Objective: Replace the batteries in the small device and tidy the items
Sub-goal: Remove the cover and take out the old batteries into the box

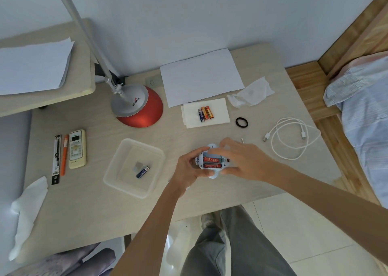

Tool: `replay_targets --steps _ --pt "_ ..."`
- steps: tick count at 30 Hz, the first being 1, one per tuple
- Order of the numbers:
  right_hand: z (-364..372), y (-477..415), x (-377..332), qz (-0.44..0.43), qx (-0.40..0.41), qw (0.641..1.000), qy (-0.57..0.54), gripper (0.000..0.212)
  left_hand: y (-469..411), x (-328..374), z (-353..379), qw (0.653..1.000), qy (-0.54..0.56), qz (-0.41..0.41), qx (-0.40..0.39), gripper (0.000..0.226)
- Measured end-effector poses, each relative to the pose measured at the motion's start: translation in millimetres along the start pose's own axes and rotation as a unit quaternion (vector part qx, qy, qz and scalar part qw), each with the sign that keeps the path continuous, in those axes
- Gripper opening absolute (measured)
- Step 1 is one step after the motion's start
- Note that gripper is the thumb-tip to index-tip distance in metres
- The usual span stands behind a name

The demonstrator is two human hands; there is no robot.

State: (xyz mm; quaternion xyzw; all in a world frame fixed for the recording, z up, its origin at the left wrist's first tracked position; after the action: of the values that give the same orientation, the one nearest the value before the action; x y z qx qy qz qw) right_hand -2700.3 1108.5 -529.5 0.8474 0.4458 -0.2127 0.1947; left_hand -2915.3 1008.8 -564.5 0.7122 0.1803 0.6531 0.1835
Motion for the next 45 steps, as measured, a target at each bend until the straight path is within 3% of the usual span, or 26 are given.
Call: replay_targets --steps 5,15,23,28,38,45 --pt "22 -7 -16 0.112 0.137 0.974 -0.14 0.035 2 3 0 1.0 -0.005 -0.014 0.007 0.076" --pt "40 -19 -21 0.105 0.183 0.96 -0.186 0.021 4 6 1 1.0 0.002 -0.007 0.009 0.077" --pt "6 -45 1 0.163 0.214 0.893 -0.36 0.01 2 3 1 0.999 0.025 -0.022 0.013 0.08" --pt "-8 -108 12 0.162 0.122 0.899 -0.389 0.01 3 1 3 0.999 0.027 -0.022 0.02 0.078" --pt "7 -230 -58 0.063 -0.212 0.884 -0.411 0.023 3 -2 3 0.999 0.035 -0.011 0.028 0.077" --pt "19 -255 -96 0.022 -0.245 0.884 -0.398 0.024 -1 -10 3 0.999 0.025 -0.007 0.032 0.071"
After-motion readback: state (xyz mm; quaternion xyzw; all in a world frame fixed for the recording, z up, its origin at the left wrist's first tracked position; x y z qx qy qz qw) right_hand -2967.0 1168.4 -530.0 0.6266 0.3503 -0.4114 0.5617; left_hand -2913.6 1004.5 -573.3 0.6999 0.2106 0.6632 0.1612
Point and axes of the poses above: each hand's wrist, its own y-axis away from the middle knuckle, its own z-axis out of the palm, x = y × z, the point moved 1 cm from there along -y, towards the middle knuckle, and after that the axes turned 14 degrees about -y, right-handed, at the moved point
